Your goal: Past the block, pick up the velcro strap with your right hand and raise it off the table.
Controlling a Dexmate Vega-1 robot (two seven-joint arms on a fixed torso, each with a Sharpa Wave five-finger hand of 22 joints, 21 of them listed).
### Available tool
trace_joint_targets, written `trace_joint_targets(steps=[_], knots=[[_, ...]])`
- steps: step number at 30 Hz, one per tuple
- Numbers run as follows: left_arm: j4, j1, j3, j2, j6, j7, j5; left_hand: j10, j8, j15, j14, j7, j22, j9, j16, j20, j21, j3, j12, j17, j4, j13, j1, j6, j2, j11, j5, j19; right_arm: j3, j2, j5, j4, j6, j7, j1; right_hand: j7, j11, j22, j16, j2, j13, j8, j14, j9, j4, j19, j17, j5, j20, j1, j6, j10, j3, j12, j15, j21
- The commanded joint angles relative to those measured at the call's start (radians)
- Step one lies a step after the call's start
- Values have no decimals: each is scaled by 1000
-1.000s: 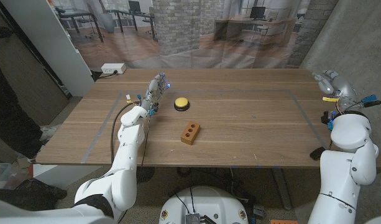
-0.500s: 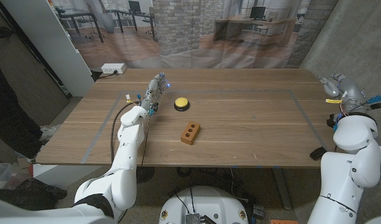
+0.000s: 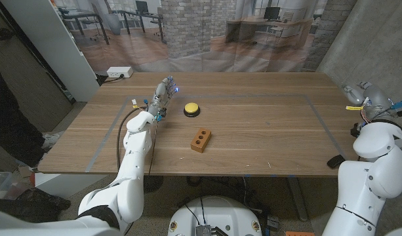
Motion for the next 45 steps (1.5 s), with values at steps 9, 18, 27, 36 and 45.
trace_joint_targets(steps=[9, 18, 27, 36, 45], knots=[[-24, 10, 7, 0, 10, 4, -1, -71, 3, 2, -116, 0, 3, 3, 6, 8, -4, 9, 3, 4, -2, 3, -9, -72, 58, 1, 3, 1, -9, 43, -153, -42, -46, 38, -4, 2, -2, 1, -1, -3, 3, -5, 8, 4, -7, 12, 3, 4, 0, 13, 9, 5, 1, -2, -1, 3], [-34, 16, 10, 1, 17, 5, -1, -73, 3, 2, -116, 0, 3, 3, 6, 9, -6, 10, 3, 4, -2, 3, -9, -72, 58, 1, 3, 1, -14, 61, -230, -51, -73, 74, 2, 3, -1, 1, -1, -4, 3, -6, 8, 5, -9, 12, 3, 4, 0, 15, 7, 5, 1, -2, 0, 2], [-45, 23, 10, 1, 20, 5, -4, -72, 3, 2, -116, 0, 3, 3, 6, 9, -8, 10, 3, 4, -2, 3, -10, -72, 57, 2, 3, 2, -12, 73, -275, -57, -89, 117, 11, 3, -2, 1, -3, -8, 3, -7, 6, 5, -11, 10, 3, 4, 1, 17, 6, 4, 0, -4, 0, 1], [-51, 27, 11, 3, 25, 3, -7, -73, 3, 2, -117, 1, 3, 3, 5, 10, -9, 11, 3, 4, -2, 3, -11, -73, 57, 3, 3, 2, -12, 88, -308, -66, -99, 148, 14, 3, -1, 1, -3, -13, 3, -7, 5, 5, -11, 11, 3, 4, 1, 15, 6, 5, -3, -4, 1, 0], [-47, 26, 9, 6, 27, 0, -9, -72, 3, 2, -116, 1, 3, 3, 5, 10, -11, 11, 3, 4, -2, 3, -12, -73, 57, 3, 3, 3, -24, 96, -364, -73, -123, 191, 19, 5, 1, 1, 0, -17, 3, -4, 13, 5, -11, 14, 4, 4, 1, 13, 17, 14, -6, -1, -1, 1]])
